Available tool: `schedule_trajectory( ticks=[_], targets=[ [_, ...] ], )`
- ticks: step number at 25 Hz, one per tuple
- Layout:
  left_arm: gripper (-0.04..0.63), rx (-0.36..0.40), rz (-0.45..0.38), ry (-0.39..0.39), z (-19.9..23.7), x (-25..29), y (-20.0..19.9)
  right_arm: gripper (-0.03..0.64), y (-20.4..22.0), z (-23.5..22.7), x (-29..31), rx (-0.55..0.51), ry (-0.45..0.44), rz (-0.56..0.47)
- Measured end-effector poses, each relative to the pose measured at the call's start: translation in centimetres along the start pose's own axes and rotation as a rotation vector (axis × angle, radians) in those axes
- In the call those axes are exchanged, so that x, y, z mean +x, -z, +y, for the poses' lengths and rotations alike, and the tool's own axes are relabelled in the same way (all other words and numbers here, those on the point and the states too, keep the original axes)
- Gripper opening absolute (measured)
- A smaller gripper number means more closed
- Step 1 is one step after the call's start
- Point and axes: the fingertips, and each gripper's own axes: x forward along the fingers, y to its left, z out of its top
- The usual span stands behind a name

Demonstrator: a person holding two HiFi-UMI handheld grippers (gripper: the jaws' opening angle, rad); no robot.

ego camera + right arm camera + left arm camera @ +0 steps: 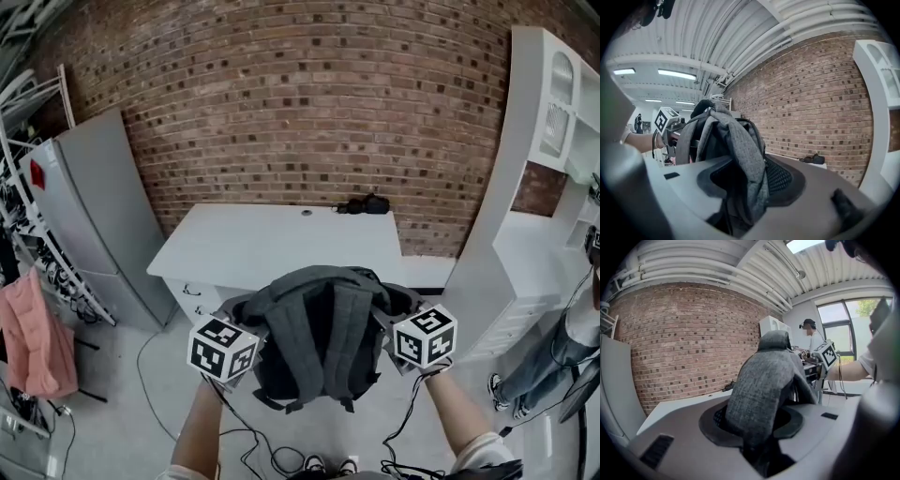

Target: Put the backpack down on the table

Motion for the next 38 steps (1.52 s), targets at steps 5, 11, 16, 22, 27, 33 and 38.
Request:
schedule_trajectory(
  ticks=[5,11,16,22,27,33,38],
  targets=[
    [0.146,0.015,0.0,0.002,1.8,-0.2,-0.5,0.179,-0.8,0.4,1.5,0.008,0.01,-0.002],
    [0.146,0.054,-0.016,0.007,4.9,-0.1,-2.2,0.179,-2.8,0.4,3.7,0.013,0.037,-0.039],
    [0.146,0.074,-0.028,0.008,6.8,1.2,-3.6,0.179,-4.1,-0.9,5.4,0.008,0.048,-0.057],
    [0.146,0.079,-0.028,-0.005,9.6,3.1,-5.2,0.179,-6.0,-3.0,8.3,-0.003,0.04,-0.068],
    [0.146,0.096,-0.027,-0.024,13.0,5.0,-8.0,0.178,-8.8,-5.2,11.7,-0.006,0.024,-0.089],
    [0.146,0.111,-0.07,-0.06,17.0,7.3,-11.2,0.178,-12.6,-8.1,15.6,-0.045,0.02,-0.128],
    [0.146,0.124,-0.087,-0.083,20.2,9.5,-13.5,0.178,-15.1,-10.5,18.8,-0.071,0.01,-0.149]
  ],
)
